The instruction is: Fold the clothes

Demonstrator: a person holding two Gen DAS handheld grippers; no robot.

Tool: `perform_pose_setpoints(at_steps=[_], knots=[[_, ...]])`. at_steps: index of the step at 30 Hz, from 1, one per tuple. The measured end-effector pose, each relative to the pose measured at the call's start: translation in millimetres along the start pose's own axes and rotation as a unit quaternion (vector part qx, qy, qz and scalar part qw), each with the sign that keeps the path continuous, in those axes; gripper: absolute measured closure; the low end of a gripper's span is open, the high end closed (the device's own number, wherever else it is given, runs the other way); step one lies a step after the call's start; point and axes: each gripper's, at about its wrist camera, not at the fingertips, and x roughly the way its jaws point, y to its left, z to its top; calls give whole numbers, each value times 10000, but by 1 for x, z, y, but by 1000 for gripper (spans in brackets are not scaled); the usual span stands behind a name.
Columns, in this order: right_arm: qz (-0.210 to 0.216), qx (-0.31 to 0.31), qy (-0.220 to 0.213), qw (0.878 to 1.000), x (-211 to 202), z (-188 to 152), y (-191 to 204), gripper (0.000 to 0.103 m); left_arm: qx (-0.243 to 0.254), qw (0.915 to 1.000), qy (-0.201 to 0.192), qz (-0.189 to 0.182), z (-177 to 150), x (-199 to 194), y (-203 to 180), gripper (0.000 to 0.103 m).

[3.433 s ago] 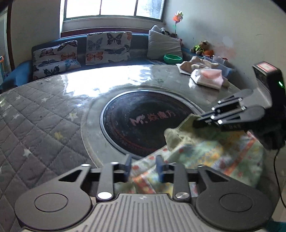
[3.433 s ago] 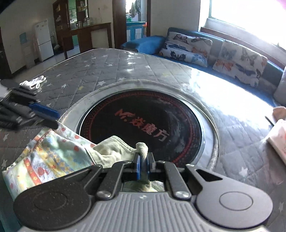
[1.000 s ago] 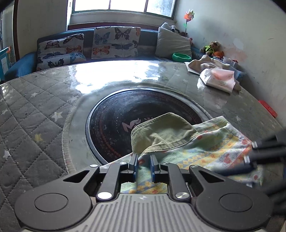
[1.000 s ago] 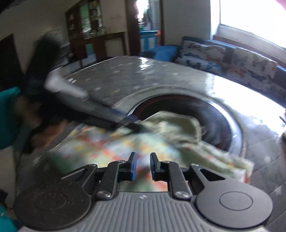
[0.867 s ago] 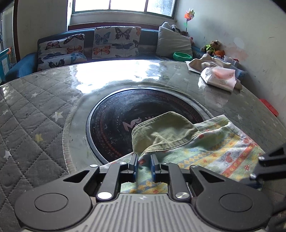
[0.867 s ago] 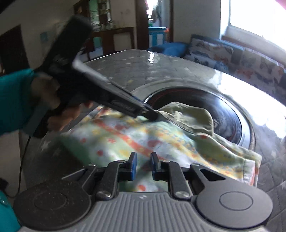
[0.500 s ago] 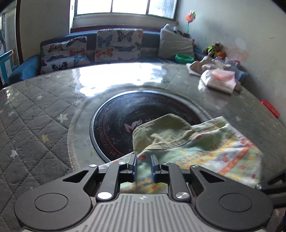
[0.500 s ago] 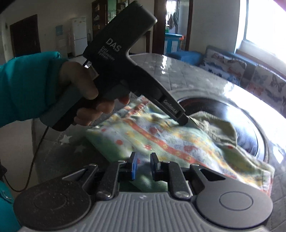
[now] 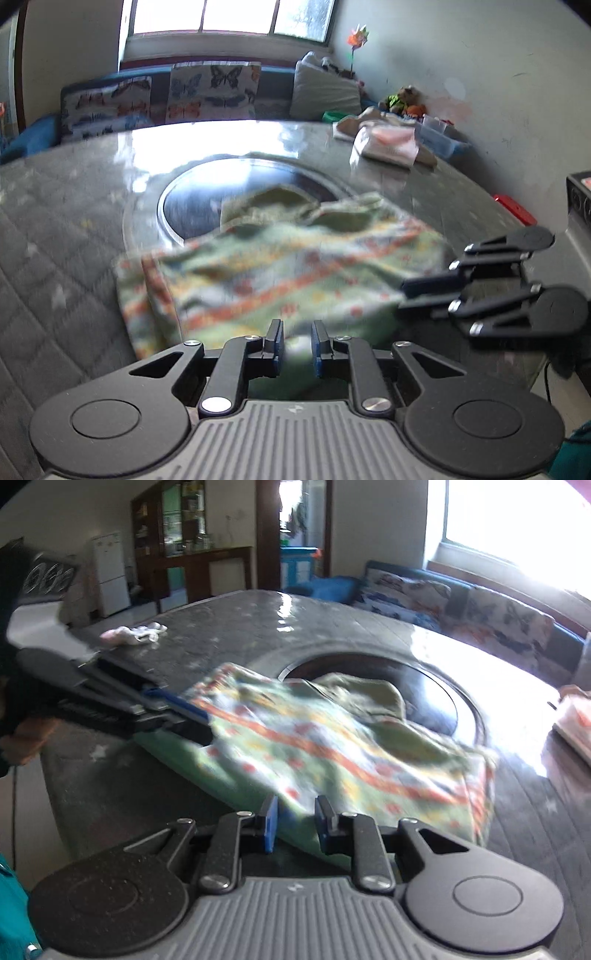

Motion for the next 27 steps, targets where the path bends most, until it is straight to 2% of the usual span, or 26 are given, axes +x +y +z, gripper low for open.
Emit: perform_pose_setpoints(at_steps=[6,9,12,16,21,27], knots=[[-146,233,-92,9996,-17,-1,-17,81,-102,9999,-12,68,-6,-5,3,85],[-393,453,-191,9980,-18,2,-34,80,-121,9999,-3,92,-7,-6,4,84],[-593,748,-94,9954,-11,-3,-53,80,-186,9997,55,126,-11,-4,7,84],[-559,1083,-37,9925,-12,-8,-68,80,-262,9995,47,184,-8,-11,12,82],[-652,1021,-292,9922,-9,7,-72,74,-335,9986,-13,409,4,-10,18,64],[-697,1195,-129,9903,15,5,-81,73,-676,9961,145,555,8,-1,32,55]])
